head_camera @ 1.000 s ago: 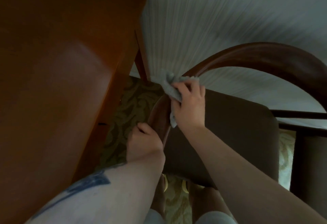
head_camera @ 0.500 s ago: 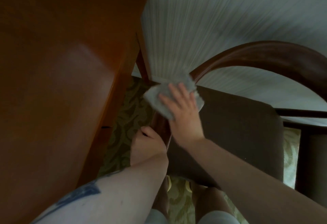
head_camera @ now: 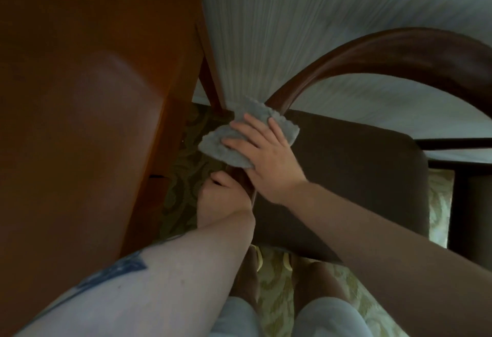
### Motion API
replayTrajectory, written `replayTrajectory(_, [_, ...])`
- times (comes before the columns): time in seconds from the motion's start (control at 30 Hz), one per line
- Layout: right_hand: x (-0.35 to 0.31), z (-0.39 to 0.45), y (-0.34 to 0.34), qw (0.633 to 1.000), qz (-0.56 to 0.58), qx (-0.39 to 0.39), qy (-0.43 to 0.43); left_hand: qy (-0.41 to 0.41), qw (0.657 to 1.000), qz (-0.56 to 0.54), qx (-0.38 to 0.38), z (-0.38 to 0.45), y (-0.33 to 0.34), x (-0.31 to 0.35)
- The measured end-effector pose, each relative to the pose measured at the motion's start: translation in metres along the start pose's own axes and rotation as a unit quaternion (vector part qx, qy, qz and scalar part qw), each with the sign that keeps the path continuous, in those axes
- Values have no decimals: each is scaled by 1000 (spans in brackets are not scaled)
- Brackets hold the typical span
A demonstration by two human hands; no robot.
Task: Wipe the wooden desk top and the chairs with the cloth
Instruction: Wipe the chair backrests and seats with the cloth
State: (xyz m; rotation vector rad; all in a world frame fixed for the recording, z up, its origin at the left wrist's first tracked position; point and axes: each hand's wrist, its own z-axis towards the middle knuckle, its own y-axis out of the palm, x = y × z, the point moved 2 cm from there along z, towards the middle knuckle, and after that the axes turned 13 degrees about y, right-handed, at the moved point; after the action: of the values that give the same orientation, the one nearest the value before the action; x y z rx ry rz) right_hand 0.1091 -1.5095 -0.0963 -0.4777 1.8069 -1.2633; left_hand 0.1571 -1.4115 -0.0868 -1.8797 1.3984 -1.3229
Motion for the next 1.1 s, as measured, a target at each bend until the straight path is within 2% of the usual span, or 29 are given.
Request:
replayTrajectory(0.07, [21,6,-8,999,-40,1,-33,-8,1000,-4,17,0,-1,-2])
replayTrajectory(0.1, [31,9,-12,999,-37,21,-16,-23,999,-13,25,2,0,-3])
replayTrajectory(0.2, [32,10,-12,988,45,108,101,-32,999,-14,36,5,7,-8])
replayTrajectory(0.3, [-3,3,8,969,103,143,175,-34,998,-13,44,6,9,-8])
replayTrajectory(0.4, [-23,-12,24,978,112,106,143,10,998,-12,54,8,13,-10])
replayTrajectory(0.47, [-10,-21,22,993,88,61,58,17,996,-20,81,8,13,-8])
replayTrajectory(0.53, [20,-22,15,999,17,31,-38,3,992,-14,125,3,9,-2])
replayTrajectory(0.57, [31,-20,12,998,15,34,-47,-1,991,-3,131,2,9,-1])
replayTrajectory(0.67, [13,-27,18,989,123,58,64,-21,997,-10,78,6,12,-10])
replayTrajectory(0.7, [1,-32,24,986,139,52,75,-13,998,-42,55,9,14,-14])
replayTrajectory(0.77, [-6,-39,25,994,109,1,18,-17,996,-85,33,10,14,-17])
replayTrajectory(0.83, [18,-25,6,997,19,-19,-72,-9,998,-40,55,7,12,-10])
replayTrajectory(0.87, [33,-12,-3,997,-8,-9,-79,-13,997,-2,72,6,12,-7])
replayTrajectory(0.93, [50,12,-22,997,45,52,25,-26,998,30,56,4,8,-4])
replayTrajectory(1.0, [39,18,-23,976,114,122,136,-31,998,26,39,5,8,-4])
replayTrajectory(1.03, [25,13,-14,973,117,127,152,-30,999,23,39,5,6,-5])
replayTrajectory(1.1, [-3,-6,8,988,101,74,87,-14,999,10,32,5,3,-2])
